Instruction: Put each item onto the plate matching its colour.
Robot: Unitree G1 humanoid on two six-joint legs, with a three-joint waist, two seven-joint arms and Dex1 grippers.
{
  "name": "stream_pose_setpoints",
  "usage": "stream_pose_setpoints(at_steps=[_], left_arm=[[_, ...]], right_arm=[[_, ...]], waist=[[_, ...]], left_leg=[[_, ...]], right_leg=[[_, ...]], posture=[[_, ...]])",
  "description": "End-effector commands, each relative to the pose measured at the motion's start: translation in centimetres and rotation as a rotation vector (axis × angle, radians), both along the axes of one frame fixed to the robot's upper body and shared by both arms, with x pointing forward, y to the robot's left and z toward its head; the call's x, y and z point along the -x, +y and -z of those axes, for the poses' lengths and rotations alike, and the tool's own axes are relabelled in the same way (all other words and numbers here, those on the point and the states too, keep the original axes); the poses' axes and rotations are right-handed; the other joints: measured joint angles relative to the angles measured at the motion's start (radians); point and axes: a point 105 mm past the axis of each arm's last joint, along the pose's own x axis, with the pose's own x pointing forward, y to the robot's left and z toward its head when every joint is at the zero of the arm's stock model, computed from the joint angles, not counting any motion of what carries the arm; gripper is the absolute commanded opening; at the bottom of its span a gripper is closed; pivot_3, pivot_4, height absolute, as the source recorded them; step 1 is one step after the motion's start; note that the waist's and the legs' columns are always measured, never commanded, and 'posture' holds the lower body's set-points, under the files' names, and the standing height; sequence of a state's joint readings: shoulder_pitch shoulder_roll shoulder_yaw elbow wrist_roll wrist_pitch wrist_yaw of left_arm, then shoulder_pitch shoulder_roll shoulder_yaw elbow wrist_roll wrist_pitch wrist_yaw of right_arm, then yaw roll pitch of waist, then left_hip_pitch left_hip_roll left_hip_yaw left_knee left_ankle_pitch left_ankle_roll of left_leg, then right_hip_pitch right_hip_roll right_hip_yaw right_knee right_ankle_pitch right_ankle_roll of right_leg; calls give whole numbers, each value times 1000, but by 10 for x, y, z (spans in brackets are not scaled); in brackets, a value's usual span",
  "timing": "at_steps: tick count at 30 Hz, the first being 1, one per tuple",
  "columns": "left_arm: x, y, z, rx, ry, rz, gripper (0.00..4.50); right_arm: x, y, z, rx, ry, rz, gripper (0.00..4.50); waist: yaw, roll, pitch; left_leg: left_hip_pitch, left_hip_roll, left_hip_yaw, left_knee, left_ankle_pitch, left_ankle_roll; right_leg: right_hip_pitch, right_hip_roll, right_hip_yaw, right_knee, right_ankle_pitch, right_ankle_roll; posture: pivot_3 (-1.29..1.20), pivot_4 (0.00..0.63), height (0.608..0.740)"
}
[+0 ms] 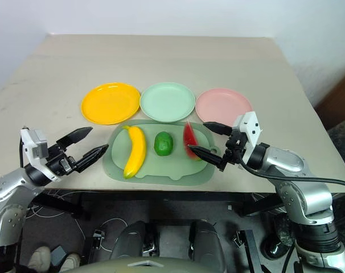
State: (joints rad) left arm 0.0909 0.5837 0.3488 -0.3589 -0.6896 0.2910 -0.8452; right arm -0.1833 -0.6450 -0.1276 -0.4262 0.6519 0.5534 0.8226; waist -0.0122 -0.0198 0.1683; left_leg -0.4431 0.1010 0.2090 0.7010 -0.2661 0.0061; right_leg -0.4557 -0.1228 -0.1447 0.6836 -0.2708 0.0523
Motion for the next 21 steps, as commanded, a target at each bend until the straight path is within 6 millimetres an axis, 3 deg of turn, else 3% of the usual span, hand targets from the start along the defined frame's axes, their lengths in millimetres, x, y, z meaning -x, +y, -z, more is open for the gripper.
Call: stream_pose_setpoints(at_steps=[1,16,21], left_arm=[[6,-1,-12,-7,-51,6,4458],[-3,-13,-4,-31,-56,38,4458],[-5,-16,-7,-30,-59,65,4458]], right_arm=[[-3,2,-12,-15,-50,-14,4500],[-6,9,8,68,127,50,4500],[-23,13,8,125,249,150,4500]], waist=[[-1,0,0],[0,0,0],[-3,0,0]], left_leg=[[0,0,0,0,0,0],[0,0,0,0,0,0],[0,0,0,0,0,0]], right_leg=[[0,0,0,0,0,0],[0,0,0,0,0,0],[-1,0,0,0,0,0]], posture=[[0,150,695],[0,150,695],[0,150,695]])
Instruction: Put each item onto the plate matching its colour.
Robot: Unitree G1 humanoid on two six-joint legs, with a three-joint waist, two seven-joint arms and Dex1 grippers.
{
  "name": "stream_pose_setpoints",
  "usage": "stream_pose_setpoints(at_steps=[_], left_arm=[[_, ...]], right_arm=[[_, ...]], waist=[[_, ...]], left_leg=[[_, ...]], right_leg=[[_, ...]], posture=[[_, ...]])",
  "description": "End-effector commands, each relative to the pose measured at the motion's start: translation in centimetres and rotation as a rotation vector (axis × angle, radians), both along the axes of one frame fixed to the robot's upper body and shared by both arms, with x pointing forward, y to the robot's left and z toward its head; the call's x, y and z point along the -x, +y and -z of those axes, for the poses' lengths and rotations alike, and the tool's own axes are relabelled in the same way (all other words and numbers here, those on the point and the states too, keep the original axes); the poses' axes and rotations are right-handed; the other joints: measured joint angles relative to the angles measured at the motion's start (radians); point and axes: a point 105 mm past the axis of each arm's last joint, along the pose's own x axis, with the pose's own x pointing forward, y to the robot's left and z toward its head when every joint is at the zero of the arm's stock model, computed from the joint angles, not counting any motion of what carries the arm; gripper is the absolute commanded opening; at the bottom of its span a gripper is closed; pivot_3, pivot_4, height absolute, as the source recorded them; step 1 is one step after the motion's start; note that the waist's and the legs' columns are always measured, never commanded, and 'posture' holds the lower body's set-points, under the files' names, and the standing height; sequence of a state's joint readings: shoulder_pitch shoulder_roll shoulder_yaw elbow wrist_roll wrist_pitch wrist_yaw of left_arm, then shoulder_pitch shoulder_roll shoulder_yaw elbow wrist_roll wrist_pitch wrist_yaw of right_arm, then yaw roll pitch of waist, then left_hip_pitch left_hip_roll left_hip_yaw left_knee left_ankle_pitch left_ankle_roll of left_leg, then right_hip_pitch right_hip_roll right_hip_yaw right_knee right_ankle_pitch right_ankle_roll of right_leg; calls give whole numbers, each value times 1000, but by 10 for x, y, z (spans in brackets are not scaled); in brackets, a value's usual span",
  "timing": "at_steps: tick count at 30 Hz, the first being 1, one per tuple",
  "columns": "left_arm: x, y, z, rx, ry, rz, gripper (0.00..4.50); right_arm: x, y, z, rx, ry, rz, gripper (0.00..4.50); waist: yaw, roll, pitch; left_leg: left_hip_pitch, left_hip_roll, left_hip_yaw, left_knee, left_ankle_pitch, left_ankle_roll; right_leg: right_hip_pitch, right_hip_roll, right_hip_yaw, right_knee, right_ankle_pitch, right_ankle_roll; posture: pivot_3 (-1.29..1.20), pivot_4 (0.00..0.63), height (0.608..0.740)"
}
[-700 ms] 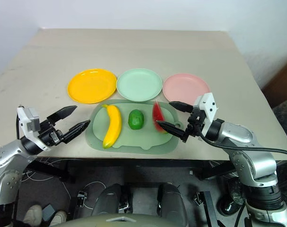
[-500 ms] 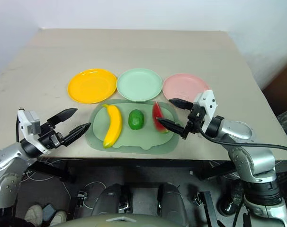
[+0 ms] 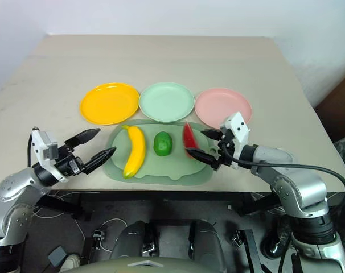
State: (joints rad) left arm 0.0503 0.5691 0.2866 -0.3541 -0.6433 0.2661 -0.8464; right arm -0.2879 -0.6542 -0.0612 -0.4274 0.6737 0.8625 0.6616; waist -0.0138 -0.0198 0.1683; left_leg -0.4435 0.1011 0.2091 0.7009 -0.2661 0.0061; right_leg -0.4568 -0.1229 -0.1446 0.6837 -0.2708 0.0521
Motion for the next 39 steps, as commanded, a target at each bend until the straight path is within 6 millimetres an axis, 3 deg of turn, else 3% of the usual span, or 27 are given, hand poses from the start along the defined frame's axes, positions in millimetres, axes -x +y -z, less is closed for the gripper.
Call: stream_pose_setpoints(at_steps=[1,7,17,21,32,35,39], left_arm=[[-1,-1,-8,-6,-37,28,4458],[-5,-2,-9,-1,-47,34,4458],[-11,-4,-1,4,-56,22,4458],[-13,-6,-2,1,-62,26,4458],[-12,-2,-3,-12,-56,31,4458],[-12,-1,-4,-17,-59,30,4500],[-12,1,-5,-22,-60,24,4500]], right_arm=[[-13,8,-12,56,38,78,4500],[-28,20,-23,31,117,139,4500],[-35,32,3,224,243,208,4500],[-37,27,15,302,291,240,4500],[-40,35,19,411,347,228,4500],[-41,31,26,454,373,233,3872],[-39,29,31,490,389,214,2592]], waist=[[-3,0,0],[1,0,0],[-4,1,0],[-4,1,0],[-7,1,0],[-5,1,0],[-6,1,-1]], left_leg=[[0,0,0,0,0,0],[-1,0,1,0,0,0],[-1,0,2,-1,0,0],[-2,0,2,-1,0,0],[-2,0,2,-1,0,0],[-2,0,2,-1,0,0],[-2,0,2,-1,0,0]], right_leg=[[0,0,0,0,0,0],[-1,0,0,0,0,0],[-2,0,0,0,0,0],[-2,0,0,0,0,0],[-3,0,0,0,0,0],[-3,0,1,0,0,0],[-3,0,0,0,0,0]], posture=[[0,150,695],[0,150,695],[0,150,695],[0,150,695],[0,150,695],[0,150,695],[0,150,695]])
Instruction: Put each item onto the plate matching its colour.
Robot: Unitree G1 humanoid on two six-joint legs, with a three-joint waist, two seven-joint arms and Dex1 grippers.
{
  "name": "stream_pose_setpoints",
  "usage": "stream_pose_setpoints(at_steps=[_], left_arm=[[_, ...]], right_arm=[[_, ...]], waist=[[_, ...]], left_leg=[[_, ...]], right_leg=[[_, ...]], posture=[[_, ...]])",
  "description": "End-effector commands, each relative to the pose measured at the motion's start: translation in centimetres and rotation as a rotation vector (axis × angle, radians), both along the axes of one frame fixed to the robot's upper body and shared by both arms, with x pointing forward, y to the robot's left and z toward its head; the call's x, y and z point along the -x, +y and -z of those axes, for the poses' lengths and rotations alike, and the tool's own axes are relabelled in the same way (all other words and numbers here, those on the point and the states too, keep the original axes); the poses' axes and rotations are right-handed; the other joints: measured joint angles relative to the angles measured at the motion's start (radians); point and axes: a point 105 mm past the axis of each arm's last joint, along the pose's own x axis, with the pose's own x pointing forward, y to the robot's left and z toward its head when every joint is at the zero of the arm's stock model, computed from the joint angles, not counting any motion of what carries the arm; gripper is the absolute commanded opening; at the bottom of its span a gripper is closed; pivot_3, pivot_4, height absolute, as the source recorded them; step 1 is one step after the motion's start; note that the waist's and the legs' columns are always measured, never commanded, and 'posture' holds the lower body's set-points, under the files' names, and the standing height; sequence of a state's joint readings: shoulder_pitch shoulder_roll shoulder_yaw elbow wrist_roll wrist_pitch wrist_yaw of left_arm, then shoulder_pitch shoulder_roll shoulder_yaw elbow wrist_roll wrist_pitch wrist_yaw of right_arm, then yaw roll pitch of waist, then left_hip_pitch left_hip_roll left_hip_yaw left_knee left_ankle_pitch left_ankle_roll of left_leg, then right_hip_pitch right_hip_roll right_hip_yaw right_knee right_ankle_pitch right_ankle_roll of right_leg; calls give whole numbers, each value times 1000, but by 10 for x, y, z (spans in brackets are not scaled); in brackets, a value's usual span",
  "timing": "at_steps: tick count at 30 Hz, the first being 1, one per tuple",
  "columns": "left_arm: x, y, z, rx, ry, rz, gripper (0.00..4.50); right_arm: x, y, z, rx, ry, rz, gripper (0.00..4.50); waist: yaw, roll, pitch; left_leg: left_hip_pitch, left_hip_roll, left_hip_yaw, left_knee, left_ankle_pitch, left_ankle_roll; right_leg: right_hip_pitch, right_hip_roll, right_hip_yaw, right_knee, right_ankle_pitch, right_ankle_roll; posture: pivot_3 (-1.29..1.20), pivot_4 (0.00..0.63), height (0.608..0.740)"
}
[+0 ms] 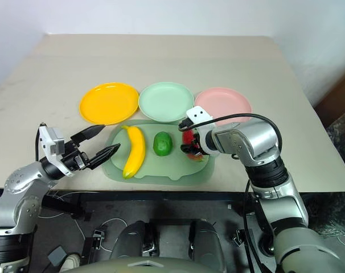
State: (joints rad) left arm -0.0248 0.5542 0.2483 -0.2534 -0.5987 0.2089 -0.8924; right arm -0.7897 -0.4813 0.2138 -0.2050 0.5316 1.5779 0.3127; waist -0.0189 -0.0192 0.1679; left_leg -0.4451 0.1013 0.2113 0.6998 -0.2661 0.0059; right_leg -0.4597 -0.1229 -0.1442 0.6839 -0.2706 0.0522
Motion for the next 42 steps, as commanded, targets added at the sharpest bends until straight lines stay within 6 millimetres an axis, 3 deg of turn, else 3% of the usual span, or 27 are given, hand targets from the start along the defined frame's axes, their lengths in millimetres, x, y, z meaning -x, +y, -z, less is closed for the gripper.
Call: stream_pose_setpoints(at_steps=[1,5,8,13,17,26,34,40,42], left_arm=[[0,4,-8,-12,-35,-6,4500],[1,4,-8,-14,-34,-9,4500],[1,4,-8,-14,-35,-13,4500],[2,5,-10,-15,-40,-19,4500],[5,8,-13,-18,-37,-17,4500],[11,11,-14,-37,-21,-7,4500],[12,12,-16,-39,-28,-20,4500],[13,13,-17,-41,-27,-32,4500],[13,13,-17,-42,-26,-29,4500]], right_arm=[[2,-2,6,38,33,-13,2461],[2,-5,4,46,26,-28,2394],[0,-10,-16,6,-32,-61,2393],[-26,-26,-62,-102,-147,41,2392],[-45,-38,-78,-111,-193,122,2392],[-97,-74,-65,-94,-267,322,2392],[-122,-73,-66,-98,-306,342,2392],[-128,-77,-72,-69,-361,332,4345],[-126,-82,-75,-62,-356,329,4465]], waist=[[0,0,0],[2,0,0],[3,0,0],[-2,0,0],[-4,0,0],[-3,1,0],[-22,2,1],[-26,2,1],[-26,2,1]], left_leg=[[0,0,0,0,0,0],[0,0,0,0,0,0],[0,0,0,0,0,0],[-1,0,0,0,0,0],[-1,0,1,-1,0,0],[-1,0,3,-1,0,0],[-2,0,3,-1,1,-1],[-2,0,4,-1,1,-1],[-2,0,4,-1,1,-1]], right_leg=[[0,0,0,0,0,0],[0,0,0,0,0,0],[0,0,0,0,0,0],[-1,0,0,0,0,0],[-2,0,0,0,0,0],[-2,0,1,0,0,0],[-4,1,2,1,0,0],[-4,1,2,1,0,0],[-4,1,2,1,0,0]], posture=[[0,150,695],[0,150,695],[0,150,695],[0,150,695],[0,150,695],[0,150,695],[0,150,695],[0,150,695],[0,150,695]])
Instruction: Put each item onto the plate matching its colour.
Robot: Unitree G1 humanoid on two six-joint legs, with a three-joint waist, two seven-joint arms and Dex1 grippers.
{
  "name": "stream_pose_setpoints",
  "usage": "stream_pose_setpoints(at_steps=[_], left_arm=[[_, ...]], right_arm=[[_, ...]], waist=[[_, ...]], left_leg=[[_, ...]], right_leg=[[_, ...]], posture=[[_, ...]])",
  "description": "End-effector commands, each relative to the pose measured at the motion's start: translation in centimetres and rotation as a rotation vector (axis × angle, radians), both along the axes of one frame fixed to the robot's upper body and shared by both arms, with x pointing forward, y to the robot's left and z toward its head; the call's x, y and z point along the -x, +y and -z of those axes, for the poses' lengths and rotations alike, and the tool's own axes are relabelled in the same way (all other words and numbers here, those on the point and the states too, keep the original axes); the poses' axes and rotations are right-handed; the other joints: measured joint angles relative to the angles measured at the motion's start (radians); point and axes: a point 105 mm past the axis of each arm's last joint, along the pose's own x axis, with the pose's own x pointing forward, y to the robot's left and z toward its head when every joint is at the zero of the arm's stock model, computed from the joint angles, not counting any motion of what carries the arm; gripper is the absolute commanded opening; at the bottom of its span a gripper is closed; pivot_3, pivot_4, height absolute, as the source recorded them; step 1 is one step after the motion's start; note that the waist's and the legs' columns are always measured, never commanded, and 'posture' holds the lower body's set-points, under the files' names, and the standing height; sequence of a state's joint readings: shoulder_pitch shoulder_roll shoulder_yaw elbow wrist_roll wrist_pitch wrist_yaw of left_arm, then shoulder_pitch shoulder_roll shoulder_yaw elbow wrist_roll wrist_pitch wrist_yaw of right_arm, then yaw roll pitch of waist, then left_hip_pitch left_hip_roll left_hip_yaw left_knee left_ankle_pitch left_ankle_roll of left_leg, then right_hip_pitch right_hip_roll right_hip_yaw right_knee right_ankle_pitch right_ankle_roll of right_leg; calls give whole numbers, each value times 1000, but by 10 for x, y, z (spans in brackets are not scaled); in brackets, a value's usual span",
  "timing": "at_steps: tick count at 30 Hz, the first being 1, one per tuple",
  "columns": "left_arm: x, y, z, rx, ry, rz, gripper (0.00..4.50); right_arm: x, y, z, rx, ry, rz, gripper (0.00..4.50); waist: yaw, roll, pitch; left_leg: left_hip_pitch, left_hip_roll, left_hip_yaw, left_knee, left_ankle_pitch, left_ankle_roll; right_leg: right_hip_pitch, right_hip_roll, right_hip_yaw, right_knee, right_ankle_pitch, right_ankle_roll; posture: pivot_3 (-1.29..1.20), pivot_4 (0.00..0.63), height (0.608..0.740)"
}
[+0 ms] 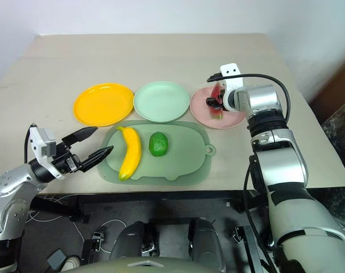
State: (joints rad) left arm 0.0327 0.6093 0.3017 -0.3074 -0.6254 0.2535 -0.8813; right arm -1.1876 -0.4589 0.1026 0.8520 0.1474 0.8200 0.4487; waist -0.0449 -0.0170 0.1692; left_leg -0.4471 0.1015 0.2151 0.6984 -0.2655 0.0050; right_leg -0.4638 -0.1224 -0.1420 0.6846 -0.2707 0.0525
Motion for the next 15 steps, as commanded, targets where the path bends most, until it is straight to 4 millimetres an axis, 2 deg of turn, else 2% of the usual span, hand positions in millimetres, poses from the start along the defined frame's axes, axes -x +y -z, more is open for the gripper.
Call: stream_pose_setpoints(at_steps=[1,5,7,10,13,15], left_arm=[[3,0,-14,-3,-51,6,4500],[2,1,-14,-2,-52,8,4500],[1,1,-14,-1,-51,9,4500],[2,1,-13,2,-45,13,4500],[2,0,-12,7,-38,17,4500],[3,0,-11,7,-34,22,4500]], right_arm=[[-1,-5,-32,7,-74,-18,4465],[12,0,-48,-36,-87,-98,4465],[25,7,-57,-66,-98,-157,4465],[50,28,-70,-100,-196,-320,4465],[80,50,-68,-181,-225,-470,4465],[102,67,-58,-232,-203,-576,4465]], waist=[[1,0,0],[1,1,1],[1,1,1],[1,1,0],[2,1,0],[3,1,0]], left_leg=[[0,0,0,0,0,0],[0,0,0,0,0,0],[0,0,0,0,0,0],[0,1,-1,0,0,0],[0,1,-1,0,0,0],[0,0,-1,0,0,0]], right_leg=[[0,0,0,0,0,0],[0,0,0,0,0,0],[0,0,0,0,0,0],[0,0,0,-1,0,0],[0,0,0,-1,0,0],[1,0,0,-1,0,0]], posture=[[0,150,695],[0,150,695],[0,150,695],[0,150,695],[0,150,695],[0,150,695]])
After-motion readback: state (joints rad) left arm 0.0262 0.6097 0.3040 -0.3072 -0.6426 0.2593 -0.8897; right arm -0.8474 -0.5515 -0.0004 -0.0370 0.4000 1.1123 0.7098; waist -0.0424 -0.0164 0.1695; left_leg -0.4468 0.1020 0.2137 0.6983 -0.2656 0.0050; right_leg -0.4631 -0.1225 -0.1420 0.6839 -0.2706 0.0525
